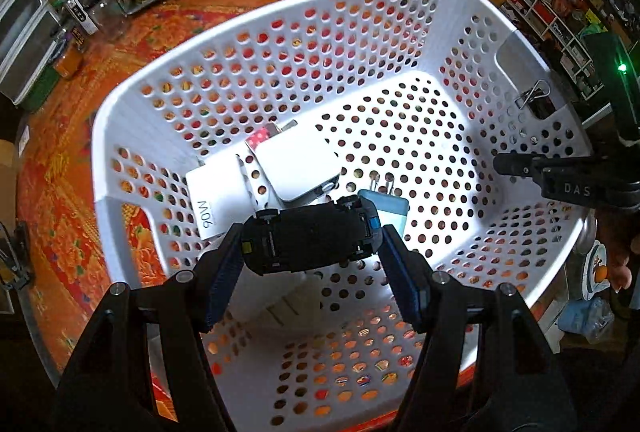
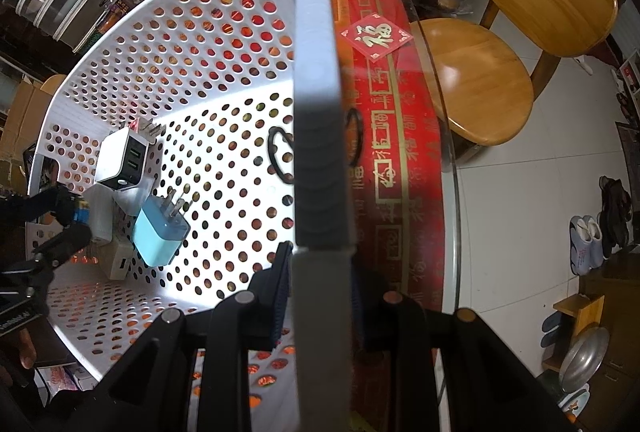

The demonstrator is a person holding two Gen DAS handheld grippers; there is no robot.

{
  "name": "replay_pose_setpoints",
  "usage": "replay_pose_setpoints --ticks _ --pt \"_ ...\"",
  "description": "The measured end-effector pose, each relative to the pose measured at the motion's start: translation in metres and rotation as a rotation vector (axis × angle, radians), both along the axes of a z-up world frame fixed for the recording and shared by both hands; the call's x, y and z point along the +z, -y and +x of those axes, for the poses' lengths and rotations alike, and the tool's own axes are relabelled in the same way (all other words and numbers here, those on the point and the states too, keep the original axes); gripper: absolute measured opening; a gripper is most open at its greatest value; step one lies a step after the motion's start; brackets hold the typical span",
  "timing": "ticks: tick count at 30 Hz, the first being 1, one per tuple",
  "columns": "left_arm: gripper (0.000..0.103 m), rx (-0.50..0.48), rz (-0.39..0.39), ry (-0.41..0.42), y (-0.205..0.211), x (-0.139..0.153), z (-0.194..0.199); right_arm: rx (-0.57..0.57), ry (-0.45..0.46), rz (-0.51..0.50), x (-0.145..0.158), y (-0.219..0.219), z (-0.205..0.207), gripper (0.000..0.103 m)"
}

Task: Organize rigid objects
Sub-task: 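Carry the black toy car into the basket and open the left tool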

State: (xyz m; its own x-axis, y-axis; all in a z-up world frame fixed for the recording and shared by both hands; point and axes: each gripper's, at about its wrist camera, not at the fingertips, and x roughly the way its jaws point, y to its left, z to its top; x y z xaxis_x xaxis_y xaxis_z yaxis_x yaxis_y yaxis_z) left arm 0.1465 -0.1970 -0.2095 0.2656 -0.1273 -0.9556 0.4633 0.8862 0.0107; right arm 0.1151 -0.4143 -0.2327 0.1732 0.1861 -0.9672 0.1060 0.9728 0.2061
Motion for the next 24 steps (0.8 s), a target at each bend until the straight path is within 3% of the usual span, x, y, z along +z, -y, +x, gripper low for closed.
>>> replay_pose_setpoints --ticks 16,20,24 --pt "0.066 0.019 -0.009 0.0 -0.002 -0.009 0.001 0.007 -0.003 0.0 -0.001 -0.001 0.0 0.025" --pt "0.089 -0.004 0.005 0.039 0.003 -0.005 -0.005 0.009 -0.003 0.0 -0.001 -0.001 0.0 0.025" --pt "0.091 -0.012 -0.005 0.05 0.005 0.001 -0.008 0.009 -0.003 0.0 -0.001 -0.001 0.0 0.025"
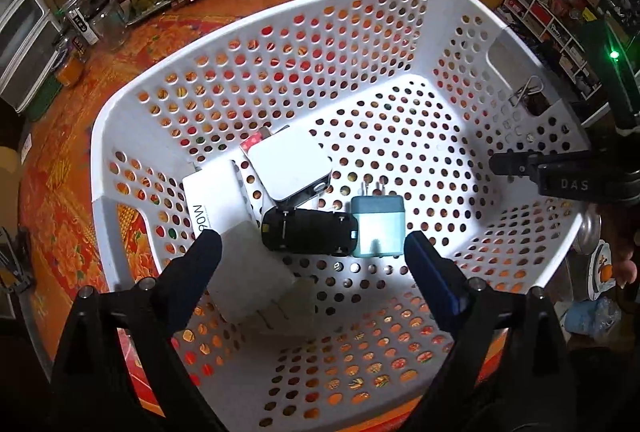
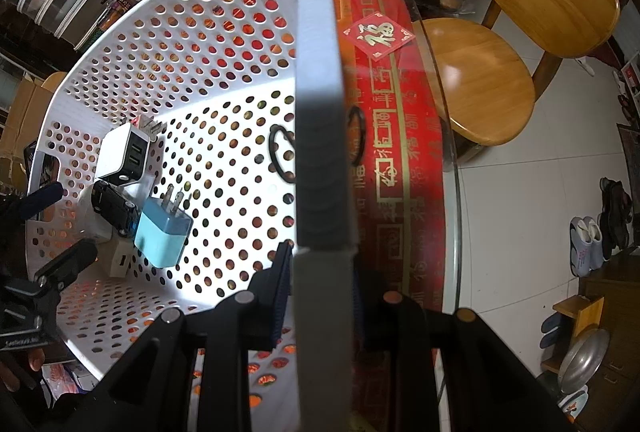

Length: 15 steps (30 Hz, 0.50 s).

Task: Organize rigid objects
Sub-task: 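Carry the black toy car into the basket and open the left tool, then release the basket rim with the right tool while the left tool withdraws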

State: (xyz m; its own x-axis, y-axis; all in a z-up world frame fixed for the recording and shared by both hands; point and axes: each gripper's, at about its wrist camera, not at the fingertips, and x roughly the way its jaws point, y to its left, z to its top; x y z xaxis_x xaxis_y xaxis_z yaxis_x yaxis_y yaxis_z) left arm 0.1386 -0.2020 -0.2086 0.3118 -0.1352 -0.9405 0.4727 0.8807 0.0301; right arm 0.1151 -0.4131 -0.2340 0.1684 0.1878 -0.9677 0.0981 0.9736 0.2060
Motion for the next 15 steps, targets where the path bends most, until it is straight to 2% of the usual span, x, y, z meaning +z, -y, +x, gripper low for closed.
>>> replay_pose_setpoints --ticks 7,10,11,12,15 --pt "0.092 0.024 -0.033 0.018 -0.008 0.01 -0.005 -0.003 0.006 -0.009 0.001 0.0 0.0 0.027" --pt "0.098 0.031 -0.028 0.085 -0.013 0.027 -0.016 -0.016 0.016 -0.021 0.003 0.001 -0.002 0.046" --pt "0.102 0.038 -0.025 0.112 -0.015 0.033 -0.019 -0.024 0.019 -0.033 0.005 0.002 -0.003 0.057" --pt "0.102 0.045 -0.029 0.134 -0.017 0.038 -0.022 -0.034 0.028 -0.058 0.009 0.002 -0.006 0.068" --pt "0.102 0.095 -0.07 0.177 -0.034 0.058 -0.032 -0.035 0.075 -0.126 0.024 0.0 -0.018 0.08"
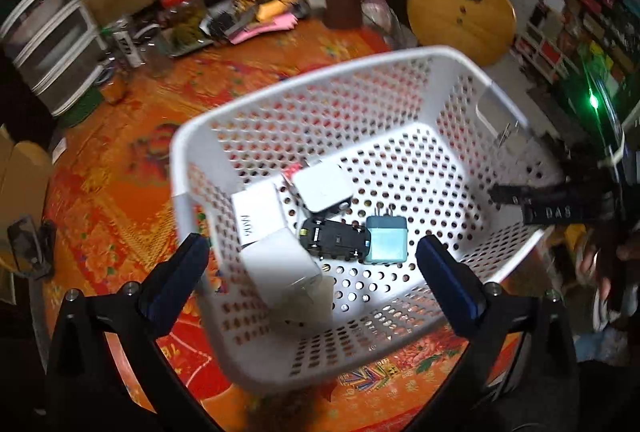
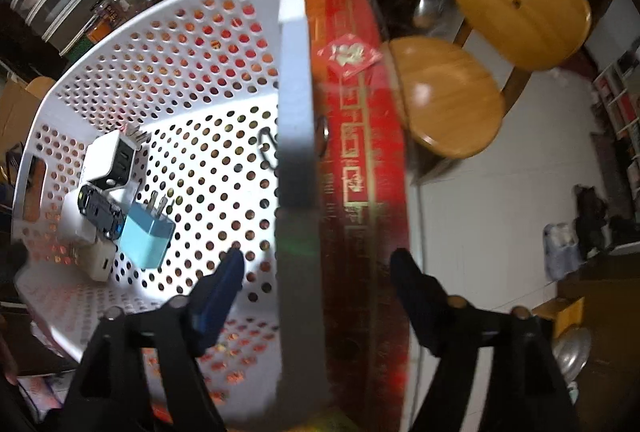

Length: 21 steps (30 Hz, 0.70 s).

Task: Organize rigid objects
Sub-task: 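Release the basket rim with the right tool while the left tool withdraws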

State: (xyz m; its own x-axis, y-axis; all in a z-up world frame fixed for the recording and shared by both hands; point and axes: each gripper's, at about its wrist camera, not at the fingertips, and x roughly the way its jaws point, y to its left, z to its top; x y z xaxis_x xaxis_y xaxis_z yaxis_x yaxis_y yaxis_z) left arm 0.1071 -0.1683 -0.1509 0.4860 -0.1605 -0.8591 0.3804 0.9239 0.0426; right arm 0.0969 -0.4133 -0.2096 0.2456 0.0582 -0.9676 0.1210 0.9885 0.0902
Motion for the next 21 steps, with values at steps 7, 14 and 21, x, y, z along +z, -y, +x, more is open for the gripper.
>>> replay_pose_setpoints --ticks 7,14,21 --pt "0.102 0.093 -0.053 0.087 -0.034 0.047 -0.034 -0.052 0.269 -0.02 0.085 -0.007 -0.054 0.1" --pt "0.102 0.111 -0.124 0.132 -0.043 0.082 -0.08 0.003 0.611 -0.087 0.17 -0.054 -0.123 0.103" --pt "0.102 0.186 -0.098 0.179 -0.065 0.102 -0.135 -0.012 0.609 -0.045 0.186 -0.067 -0.16 0.103"
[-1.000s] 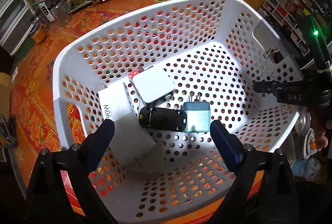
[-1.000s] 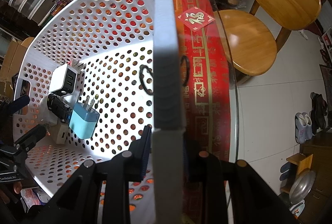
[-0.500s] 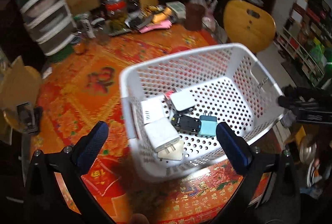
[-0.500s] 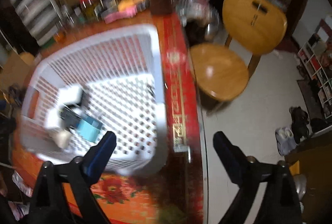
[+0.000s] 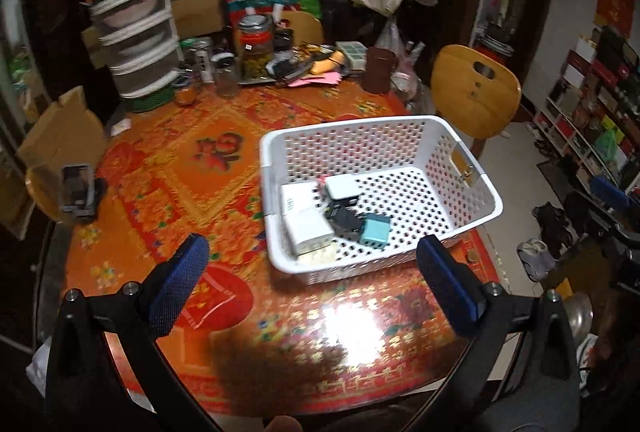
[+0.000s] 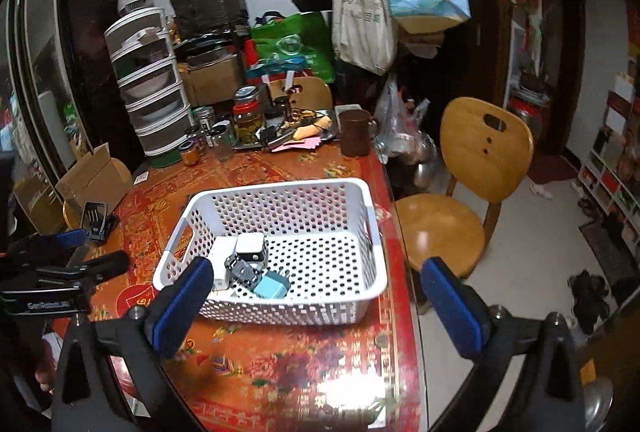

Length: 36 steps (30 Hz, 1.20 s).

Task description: Organize rigid objects

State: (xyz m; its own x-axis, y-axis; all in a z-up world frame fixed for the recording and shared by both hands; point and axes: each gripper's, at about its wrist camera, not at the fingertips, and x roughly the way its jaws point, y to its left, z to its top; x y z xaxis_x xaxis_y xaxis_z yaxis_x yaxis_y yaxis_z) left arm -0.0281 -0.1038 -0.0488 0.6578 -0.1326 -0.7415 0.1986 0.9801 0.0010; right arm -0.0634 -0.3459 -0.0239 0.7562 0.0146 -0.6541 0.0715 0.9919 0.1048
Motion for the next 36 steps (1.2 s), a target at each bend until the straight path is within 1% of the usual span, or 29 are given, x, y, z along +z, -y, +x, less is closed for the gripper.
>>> replay_pose_setpoints --ticks 3,5,7,10,12,14,21,30,36 --pt "0.102 0.043 -0.01 0.02 -0.014 0.008 -0.022 -0.026 -0.025 0.009 0.002 0.0 -0.015 0.103" --pt "0.102 0.066 -0.014 0.041 -0.021 0.013 -0.032 -0.031 -0.046 0.006 -0.003 -0.001 -0.026 0.103" --pt "0.102 0.083 -0.011 0.065 -0.025 0.018 -0.043 -0.034 -0.075 0.001 -0.007 -0.004 -0.027 0.103" --pt "0.102 0.069 -0.013 0.077 -0.026 0.019 -0.055 -0.028 -0.11 0.014 -0.019 -0.006 -0.029 0.103" --pt "0.102 0.057 -0.014 0.085 -0.023 0.018 -0.062 -0.018 -0.117 0.019 -0.021 -0.008 -0.031 0.103" --pt "0.102 0.056 0.002 0.103 -0.018 0.019 -0.067 -0.007 -0.121 0.016 -0.022 -0.012 -0.033 0.103" --pt "0.102 0.035 -0.028 0.109 -0.014 0.015 -0.073 0.009 -0.125 0.001 -0.021 -0.023 -0.04 0.103" --pt "0.102 0.031 -0.036 0.132 -0.015 0.018 -0.071 -0.005 -0.121 0.001 -0.018 -0.022 -0.042 0.103" --pt "0.102 0.014 -0.042 0.13 -0.011 0.017 -0.067 -0.011 -0.121 0.004 -0.018 -0.021 -0.043 0.103"
